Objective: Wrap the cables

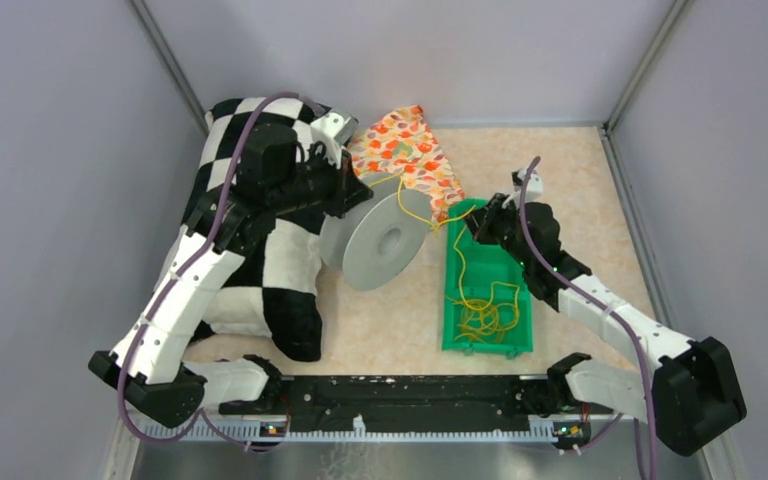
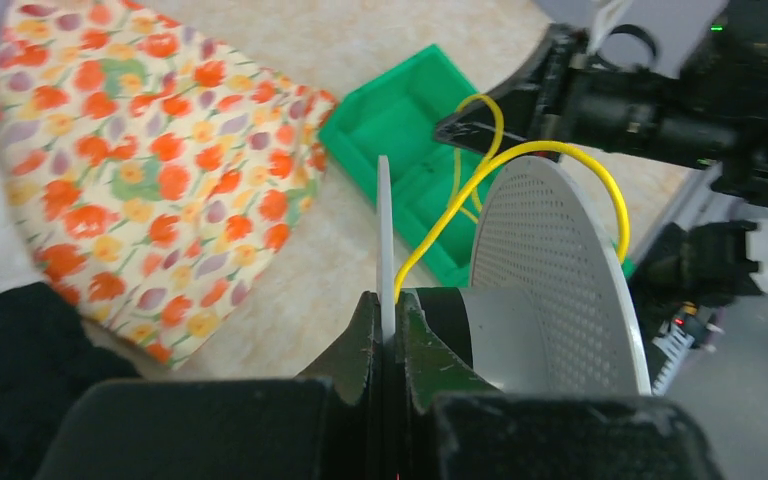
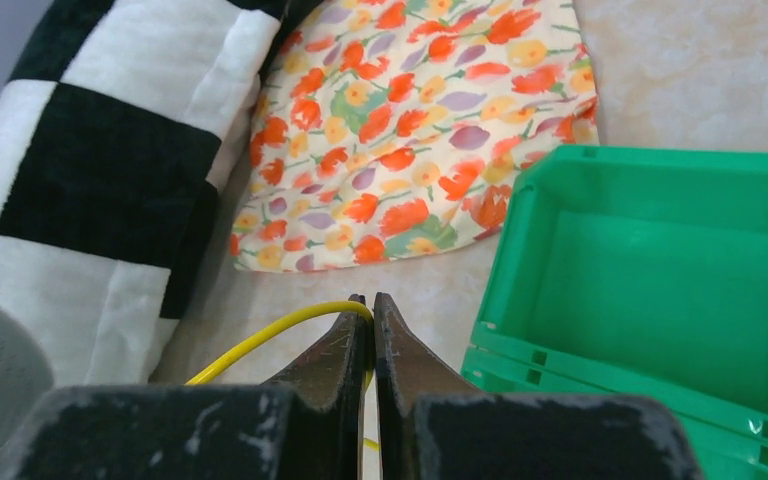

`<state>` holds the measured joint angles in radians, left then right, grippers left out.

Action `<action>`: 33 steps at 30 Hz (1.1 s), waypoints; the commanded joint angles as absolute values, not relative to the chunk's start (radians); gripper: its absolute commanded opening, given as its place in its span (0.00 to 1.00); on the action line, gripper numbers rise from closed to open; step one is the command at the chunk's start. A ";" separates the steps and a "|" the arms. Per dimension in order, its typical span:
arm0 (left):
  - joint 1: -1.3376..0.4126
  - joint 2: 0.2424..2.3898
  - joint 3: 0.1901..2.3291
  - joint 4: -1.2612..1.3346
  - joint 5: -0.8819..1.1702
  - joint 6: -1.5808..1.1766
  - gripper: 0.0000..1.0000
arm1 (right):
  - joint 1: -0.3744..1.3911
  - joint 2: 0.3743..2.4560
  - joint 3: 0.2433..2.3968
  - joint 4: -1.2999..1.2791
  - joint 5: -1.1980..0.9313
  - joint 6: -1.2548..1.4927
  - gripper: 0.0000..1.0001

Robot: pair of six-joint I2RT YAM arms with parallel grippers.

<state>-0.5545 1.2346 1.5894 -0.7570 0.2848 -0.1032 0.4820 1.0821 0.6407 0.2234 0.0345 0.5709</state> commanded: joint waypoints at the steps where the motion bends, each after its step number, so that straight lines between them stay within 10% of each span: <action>1: -0.511 1.201 1.629 -0.619 0.548 -0.151 0.00 | 0.482 1.059 0.643 0.155 0.032 0.547 0.00; 23: -0.262 1.160 1.532 -0.150 0.923 -0.519 0.00 | 0.347 1.064 0.520 0.113 -0.197 0.617 0.00; 33: -0.234 1.117 1.373 0.007 0.564 -0.629 0.00 | 0.601 1.090 0.635 0.008 -0.092 0.571 0.00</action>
<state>-0.2413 1.1744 1.4624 -0.1768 0.7635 -0.5369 0.4526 1.0801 0.5350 0.0555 -0.1650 0.6014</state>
